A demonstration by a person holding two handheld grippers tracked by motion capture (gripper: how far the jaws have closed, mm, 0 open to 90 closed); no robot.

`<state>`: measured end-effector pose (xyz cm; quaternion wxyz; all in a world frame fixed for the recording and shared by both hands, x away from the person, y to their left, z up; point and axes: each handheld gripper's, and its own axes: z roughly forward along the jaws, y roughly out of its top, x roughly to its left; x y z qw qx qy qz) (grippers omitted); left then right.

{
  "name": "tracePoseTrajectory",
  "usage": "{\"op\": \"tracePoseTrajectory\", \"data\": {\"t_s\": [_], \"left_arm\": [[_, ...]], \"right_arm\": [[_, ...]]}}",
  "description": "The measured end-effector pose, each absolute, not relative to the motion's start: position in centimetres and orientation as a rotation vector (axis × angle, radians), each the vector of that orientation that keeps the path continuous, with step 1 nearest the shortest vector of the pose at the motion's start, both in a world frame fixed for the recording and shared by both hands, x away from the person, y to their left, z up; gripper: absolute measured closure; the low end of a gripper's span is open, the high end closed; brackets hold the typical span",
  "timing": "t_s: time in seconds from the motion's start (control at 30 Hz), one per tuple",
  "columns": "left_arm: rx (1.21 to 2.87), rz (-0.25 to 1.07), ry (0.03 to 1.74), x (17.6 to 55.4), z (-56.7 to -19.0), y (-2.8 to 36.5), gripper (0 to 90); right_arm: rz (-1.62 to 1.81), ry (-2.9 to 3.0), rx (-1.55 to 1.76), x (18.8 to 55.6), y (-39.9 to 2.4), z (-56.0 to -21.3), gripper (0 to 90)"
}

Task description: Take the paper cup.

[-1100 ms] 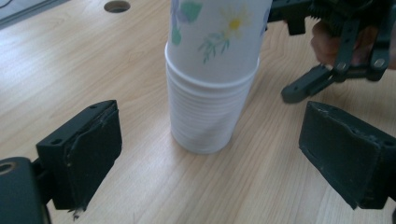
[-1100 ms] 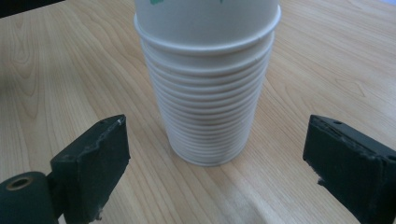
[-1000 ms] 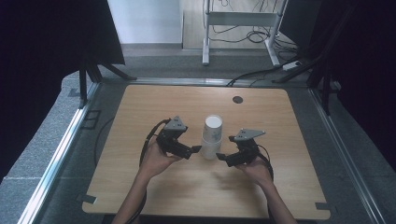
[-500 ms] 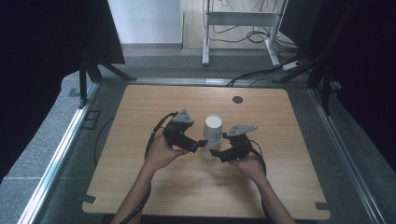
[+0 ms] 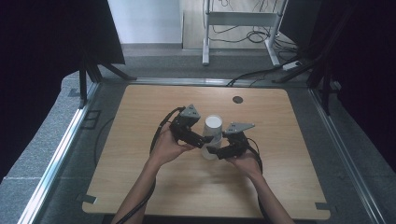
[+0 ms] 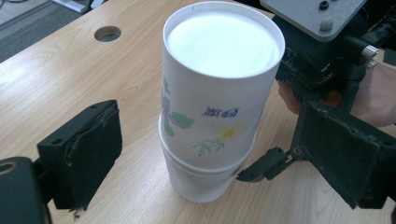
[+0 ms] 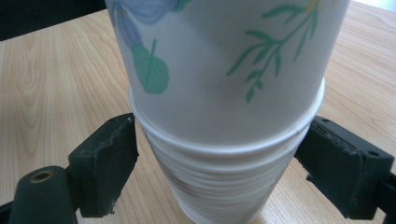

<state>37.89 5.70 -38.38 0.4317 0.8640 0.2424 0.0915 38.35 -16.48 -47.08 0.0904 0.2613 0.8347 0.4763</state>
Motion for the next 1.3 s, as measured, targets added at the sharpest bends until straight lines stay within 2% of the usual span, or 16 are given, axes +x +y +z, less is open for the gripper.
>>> {"op": "tracePoseTrajectory", "data": {"t_s": [0.27, 0.83, 1.2, 1.3], "left_arm": [[2.154, 0.225, 0.592, 38.2, -38.2, 5.3, 6.2], [2.169, 0.239, 0.603, 39.0, -38.5, 3.9, 8.2], [2.166, 0.227, 0.607, 39.6, -38.9, 3.5, 15.3], [2.160, 0.220, 0.594, 39.6, -38.9, 3.4, 19.6]], "right_arm": [[1.433, 2.469, 0.781, 38.5, -16.6, -47.0, 17.5], [1.409, 2.476, 0.778, 38.5, -16.3, -46.9, 19.1], [1.408, 2.482, 0.763, 38.5, -16.3, -46.8, 19.4], [1.405, 2.485, 0.763, 38.5, -16.3, -46.8, 19.5]]}}
